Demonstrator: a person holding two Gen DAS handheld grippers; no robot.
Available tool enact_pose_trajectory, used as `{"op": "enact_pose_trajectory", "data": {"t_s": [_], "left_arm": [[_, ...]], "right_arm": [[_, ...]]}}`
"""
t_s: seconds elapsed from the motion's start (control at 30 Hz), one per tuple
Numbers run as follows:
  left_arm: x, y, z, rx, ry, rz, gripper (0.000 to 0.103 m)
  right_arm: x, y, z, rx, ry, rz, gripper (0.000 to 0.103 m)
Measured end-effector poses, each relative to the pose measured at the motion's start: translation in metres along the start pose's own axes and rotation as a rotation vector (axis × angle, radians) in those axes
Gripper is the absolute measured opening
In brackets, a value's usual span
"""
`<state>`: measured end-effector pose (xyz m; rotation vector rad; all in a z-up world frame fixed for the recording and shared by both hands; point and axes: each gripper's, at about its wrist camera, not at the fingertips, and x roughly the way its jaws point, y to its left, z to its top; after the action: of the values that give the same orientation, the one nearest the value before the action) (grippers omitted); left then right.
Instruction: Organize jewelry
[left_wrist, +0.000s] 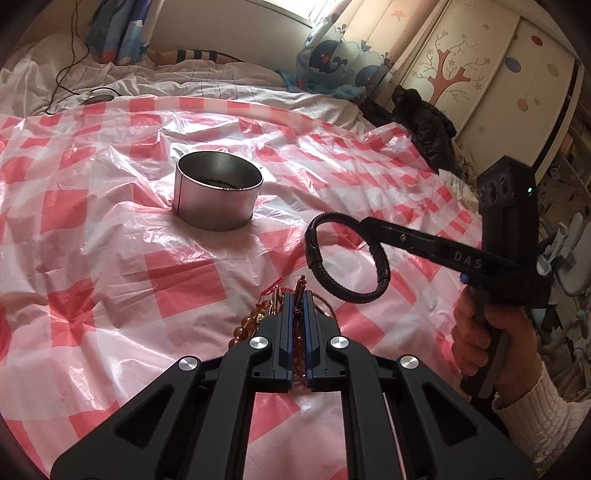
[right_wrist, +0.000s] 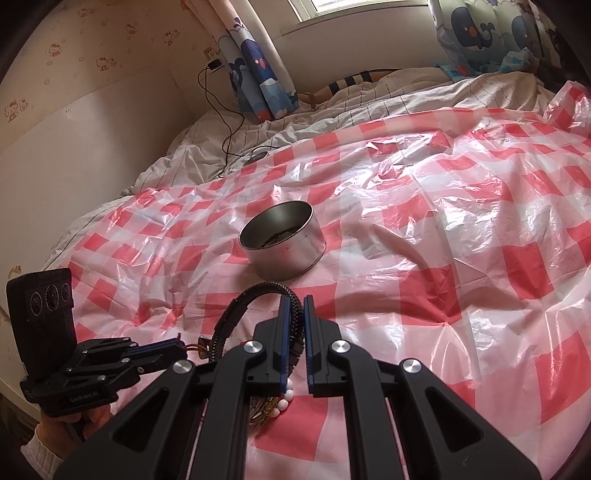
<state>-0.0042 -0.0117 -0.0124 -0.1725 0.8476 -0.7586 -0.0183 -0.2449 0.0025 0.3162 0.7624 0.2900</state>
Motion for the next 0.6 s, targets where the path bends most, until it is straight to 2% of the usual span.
{"op": "enact_pose_trajectory", "data": {"t_s": [0.13,0.33,0.6], "left_arm": [[-0.011,0.005,0.008,-0.035,-0.036,-0.058,0.004],[-0.019,0.009,0.033,-0.045,-0.051,-0.020,0.004],[0.006,0.006,0.106,-0.013,-0.081,0.032,0.004]], "right_arm": [[-0.002,-0.002,0.002,0.011,-0.010,0.005,0.008],[-0.008,-0.007,0.007,0.043,-0.040,0.021,0.008],[-0.015,-0.018,0.013,0.090,-0.068,0.038,0.008]]}}
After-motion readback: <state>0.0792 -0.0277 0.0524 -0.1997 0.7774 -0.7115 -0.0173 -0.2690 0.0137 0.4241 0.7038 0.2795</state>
